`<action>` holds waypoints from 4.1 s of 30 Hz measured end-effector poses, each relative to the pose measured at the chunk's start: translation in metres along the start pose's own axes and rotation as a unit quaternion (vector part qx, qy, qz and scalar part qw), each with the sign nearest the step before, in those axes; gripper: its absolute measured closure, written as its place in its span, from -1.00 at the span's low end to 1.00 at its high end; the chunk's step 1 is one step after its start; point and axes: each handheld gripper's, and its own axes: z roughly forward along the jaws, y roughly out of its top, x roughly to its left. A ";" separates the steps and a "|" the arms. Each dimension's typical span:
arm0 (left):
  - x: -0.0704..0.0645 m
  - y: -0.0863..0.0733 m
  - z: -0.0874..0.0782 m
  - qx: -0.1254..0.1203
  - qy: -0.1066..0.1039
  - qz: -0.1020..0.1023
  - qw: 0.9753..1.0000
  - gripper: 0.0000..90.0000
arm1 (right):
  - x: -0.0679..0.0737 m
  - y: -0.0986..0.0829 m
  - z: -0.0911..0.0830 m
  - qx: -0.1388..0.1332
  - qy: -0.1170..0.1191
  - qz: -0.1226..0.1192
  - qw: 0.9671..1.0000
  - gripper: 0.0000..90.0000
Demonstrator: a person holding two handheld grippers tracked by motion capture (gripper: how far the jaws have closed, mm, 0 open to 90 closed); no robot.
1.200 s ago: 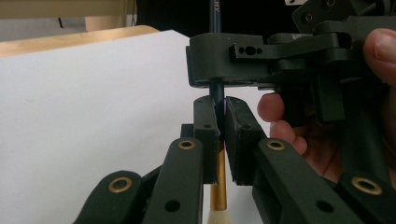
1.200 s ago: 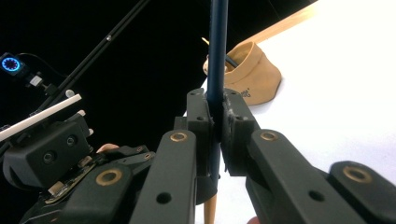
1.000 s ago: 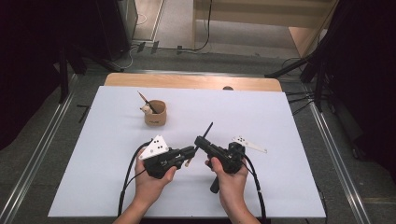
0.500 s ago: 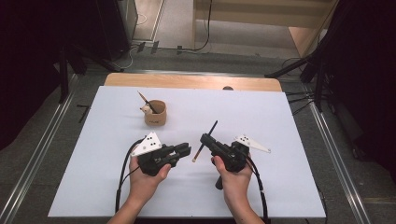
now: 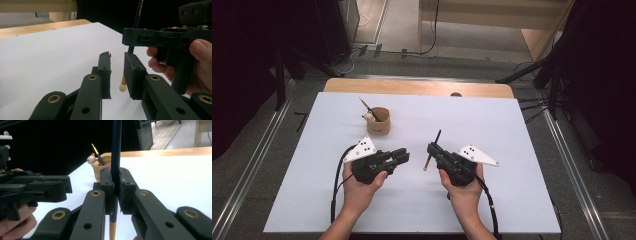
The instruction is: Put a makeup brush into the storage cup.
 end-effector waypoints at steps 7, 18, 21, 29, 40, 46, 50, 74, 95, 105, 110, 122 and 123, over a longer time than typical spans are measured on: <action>0.001 0.004 -0.004 0.001 -0.001 0.001 1.000 0.68 | 0.002 0.000 0.000 0.005 -0.005 -0.049 0.999 0.89; 0.005 0.007 -0.006 0.016 -0.003 -0.009 1.000 0.54 | 0.010 -0.002 0.003 0.027 -0.020 -0.131 0.991 0.89; 0.005 0.007 -0.006 0.020 -0.001 -0.005 1.000 0.48 | 0.013 -0.001 0.004 0.036 -0.023 -0.157 0.987 0.89; 0.004 0.012 -0.010 0.025 -0.005 -0.003 1.000 0.45 | 0.020 -0.003 0.008 0.058 -0.038 -0.215 0.974 0.89; 0.005 0.016 -0.015 0.029 0.004 0.000 1.000 0.42 | 0.026 -0.004 0.011 0.077 -0.056 -0.281 0.955 0.89; 0.005 0.019 -0.016 0.032 -0.001 0.000 0.999 0.42 | 0.028 -0.004 0.013 0.087 -0.063 -0.315 0.943 0.89; 0.003 0.021 -0.017 0.037 -0.007 0.000 0.999 0.43 | 0.030 -0.005 0.015 0.096 -0.071 -0.347 0.930 0.89; -0.005 0.025 -0.012 0.078 -0.005 -0.016 0.997 0.60 | 0.044 -0.020 0.026 0.130 -0.093 -0.476 0.865 0.89; -0.008 0.019 0.005 0.135 -0.006 -0.032 0.990 0.89 | 0.055 -0.027 0.026 0.122 -0.086 -0.544 0.825 0.89; -0.006 0.019 0.003 0.121 0.001 -0.030 0.992 0.92 | 0.051 -0.024 0.026 0.098 -0.072 -0.499 0.858 0.31; -0.002 0.019 -0.002 0.102 0.011 -0.032 0.994 0.92 | 0.045 -0.016 0.024 0.080 -0.045 -0.415 0.905 -0.14; 0.004 0.019 -0.018 0.020 0.040 -0.031 0.998 0.92 | 0.023 -0.002 0.006 0.011 -0.018 -0.171 0.985 -0.44; 0.004 0.019 -0.018 0.014 0.043 -0.031 0.999 0.93 | 0.021 -0.001 0.005 0.009 -0.014 -0.148 0.989 -0.51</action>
